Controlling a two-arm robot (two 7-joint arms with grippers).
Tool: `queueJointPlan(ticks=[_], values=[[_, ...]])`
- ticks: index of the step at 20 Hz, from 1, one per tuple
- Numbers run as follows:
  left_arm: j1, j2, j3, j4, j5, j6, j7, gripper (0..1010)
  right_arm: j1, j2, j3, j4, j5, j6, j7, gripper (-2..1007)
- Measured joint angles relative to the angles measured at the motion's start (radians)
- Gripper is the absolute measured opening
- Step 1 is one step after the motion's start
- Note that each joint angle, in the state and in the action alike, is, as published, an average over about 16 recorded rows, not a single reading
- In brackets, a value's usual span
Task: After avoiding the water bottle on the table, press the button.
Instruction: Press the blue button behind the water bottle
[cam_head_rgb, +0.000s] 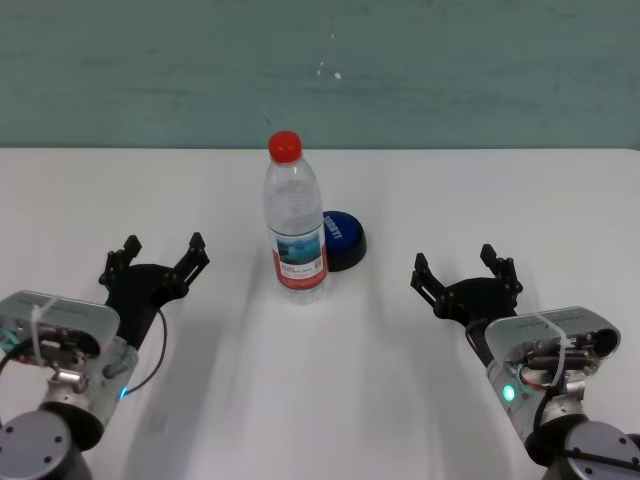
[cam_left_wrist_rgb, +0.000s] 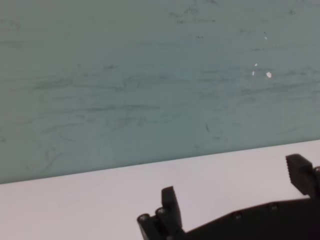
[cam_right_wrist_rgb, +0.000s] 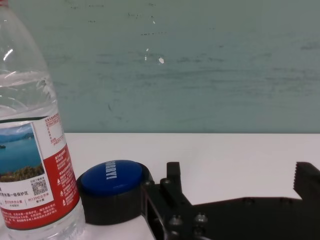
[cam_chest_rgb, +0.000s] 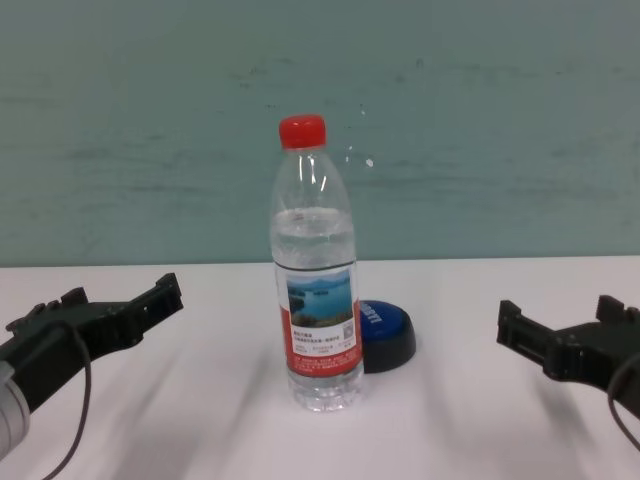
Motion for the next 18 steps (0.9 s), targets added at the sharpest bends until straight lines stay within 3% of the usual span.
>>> queueJointPlan(ticks=[11,18], values=[[0.002,0.002,-0.001,-0.006,0.006,0.003,0.0,1001,0.0,0.0,0.0,0.0,0.0,0.0,0.0,1004],[0.043,0.02,-0.023,-0.066,0.027,0.012,-0.005,1000,0.0,0.0,0.0,0.0,0.0,0.0,0.0,1004]])
